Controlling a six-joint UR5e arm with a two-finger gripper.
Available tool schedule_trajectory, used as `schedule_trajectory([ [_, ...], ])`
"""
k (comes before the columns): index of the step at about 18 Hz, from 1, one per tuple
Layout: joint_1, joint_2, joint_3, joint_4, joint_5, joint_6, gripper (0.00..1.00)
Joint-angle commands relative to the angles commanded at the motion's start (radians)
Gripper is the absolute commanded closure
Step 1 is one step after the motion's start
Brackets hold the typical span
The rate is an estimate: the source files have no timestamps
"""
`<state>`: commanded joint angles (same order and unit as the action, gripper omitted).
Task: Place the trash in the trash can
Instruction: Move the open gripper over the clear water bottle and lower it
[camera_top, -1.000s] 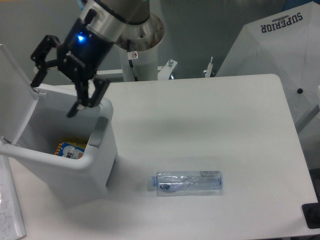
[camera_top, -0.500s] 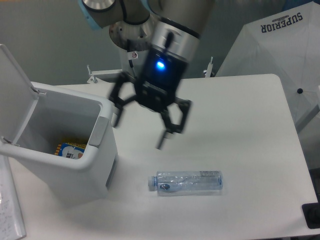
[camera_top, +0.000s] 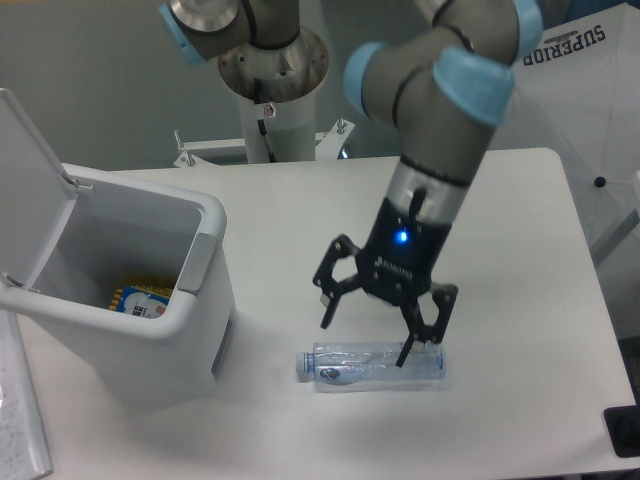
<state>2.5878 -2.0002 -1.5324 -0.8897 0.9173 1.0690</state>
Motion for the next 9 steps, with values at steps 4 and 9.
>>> schedule_trajectory([
  [4,-0.008,-0.017,-0.04,0.0,0.096,0.132,0.0],
  [9,-0.07,-0.032,-0.092,-0.006,0.287,0.233,0.0],
])
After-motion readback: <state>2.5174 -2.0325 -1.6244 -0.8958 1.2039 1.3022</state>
